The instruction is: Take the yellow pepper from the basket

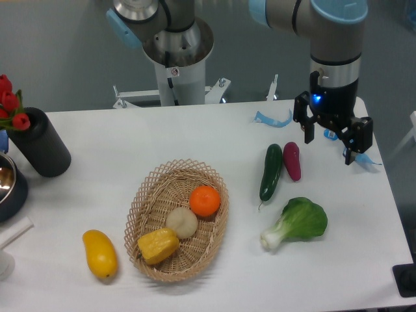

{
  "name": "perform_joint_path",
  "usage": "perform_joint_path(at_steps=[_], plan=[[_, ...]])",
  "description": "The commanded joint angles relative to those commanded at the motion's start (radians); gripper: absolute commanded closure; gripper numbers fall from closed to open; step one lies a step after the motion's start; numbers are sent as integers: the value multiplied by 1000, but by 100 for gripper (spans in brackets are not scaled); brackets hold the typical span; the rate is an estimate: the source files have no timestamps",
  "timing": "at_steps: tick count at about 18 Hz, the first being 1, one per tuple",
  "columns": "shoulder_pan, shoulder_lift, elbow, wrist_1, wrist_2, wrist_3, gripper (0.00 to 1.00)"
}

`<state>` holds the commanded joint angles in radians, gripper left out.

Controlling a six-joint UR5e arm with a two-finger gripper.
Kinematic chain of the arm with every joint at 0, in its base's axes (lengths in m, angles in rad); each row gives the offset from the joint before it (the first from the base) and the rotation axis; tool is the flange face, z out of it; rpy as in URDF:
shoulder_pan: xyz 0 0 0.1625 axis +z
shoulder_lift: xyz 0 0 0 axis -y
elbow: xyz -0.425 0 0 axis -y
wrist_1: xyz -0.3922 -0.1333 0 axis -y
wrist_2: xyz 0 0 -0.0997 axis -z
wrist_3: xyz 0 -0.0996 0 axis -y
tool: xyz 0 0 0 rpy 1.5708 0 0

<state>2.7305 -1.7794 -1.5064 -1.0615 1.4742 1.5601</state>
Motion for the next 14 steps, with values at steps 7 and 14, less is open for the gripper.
perform_joint_path(at_steps=[7, 14], plan=[[-2, 5, -23, 14, 3, -6, 0], [-5, 6, -87, 83, -67, -242, 0]])
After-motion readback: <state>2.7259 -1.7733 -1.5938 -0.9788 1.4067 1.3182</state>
